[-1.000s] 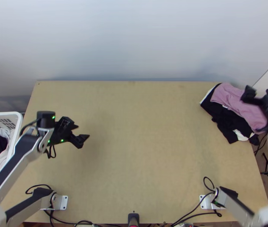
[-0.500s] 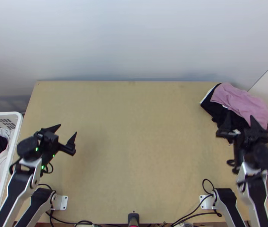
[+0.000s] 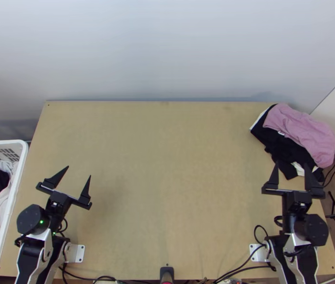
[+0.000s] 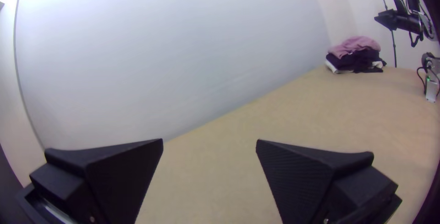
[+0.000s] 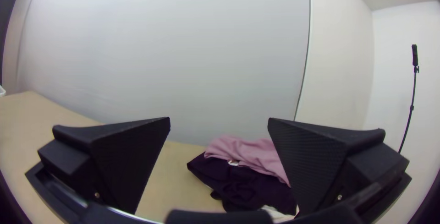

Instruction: Fold the t-shirt

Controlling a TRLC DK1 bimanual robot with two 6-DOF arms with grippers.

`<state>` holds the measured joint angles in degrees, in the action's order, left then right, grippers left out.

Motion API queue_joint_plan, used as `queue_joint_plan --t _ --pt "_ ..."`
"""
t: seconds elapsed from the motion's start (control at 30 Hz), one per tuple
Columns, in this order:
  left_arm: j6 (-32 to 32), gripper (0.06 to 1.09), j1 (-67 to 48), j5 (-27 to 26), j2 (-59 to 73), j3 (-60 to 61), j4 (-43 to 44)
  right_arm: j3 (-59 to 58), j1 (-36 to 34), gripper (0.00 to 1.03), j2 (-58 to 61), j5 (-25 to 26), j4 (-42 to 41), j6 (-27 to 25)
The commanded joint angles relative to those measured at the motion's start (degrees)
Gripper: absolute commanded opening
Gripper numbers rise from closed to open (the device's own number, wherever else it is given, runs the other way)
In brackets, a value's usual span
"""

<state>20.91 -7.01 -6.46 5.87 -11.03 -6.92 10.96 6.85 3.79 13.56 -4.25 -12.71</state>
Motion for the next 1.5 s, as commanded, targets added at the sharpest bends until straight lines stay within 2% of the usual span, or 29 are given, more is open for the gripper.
queue_joint_plan --t 0.0,0.13,0.47,0.6,0.77,0.97,1.47 --pt "0.63 1.05 1.29 0.04 -6.13 5.58 0.94 -6.3 1.23 0.99 -4.14 0.32 -0.41 -0.39" --pt "1.68 1.05 2.35 0.22 -6.13 8.83 4.81 -9.73 1.32 0.99 -4.14 0.24 -0.76 -0.56" --pt "-0.08 1.05 5.86 2.86 -5.87 9.09 3.93 -10.79 2.73 0.99 -3.88 0.06 1.97 -3.73" --pt "-0.34 1.05 6.04 2.77 -5.87 9.09 3.93 -10.79 2.82 0.99 -3.79 0.06 1.88 -0.74" --pt "-0.34 1.05 5.95 2.86 -5.87 9.09 3.93 -10.79 2.64 0.99 -3.88 0.06 1.88 -0.65" --pt "-0.34 1.05 6.04 2.77 -5.87 9.09 4.02 -10.79 -1.75 0.99 -3.88 0.06 1.88 -0.65" --pt "-0.34 1.05 6.04 2.77 -5.87 9.09 4.02 -10.79 -1.84 0.99 -3.88 0.06 1.88 -0.65"
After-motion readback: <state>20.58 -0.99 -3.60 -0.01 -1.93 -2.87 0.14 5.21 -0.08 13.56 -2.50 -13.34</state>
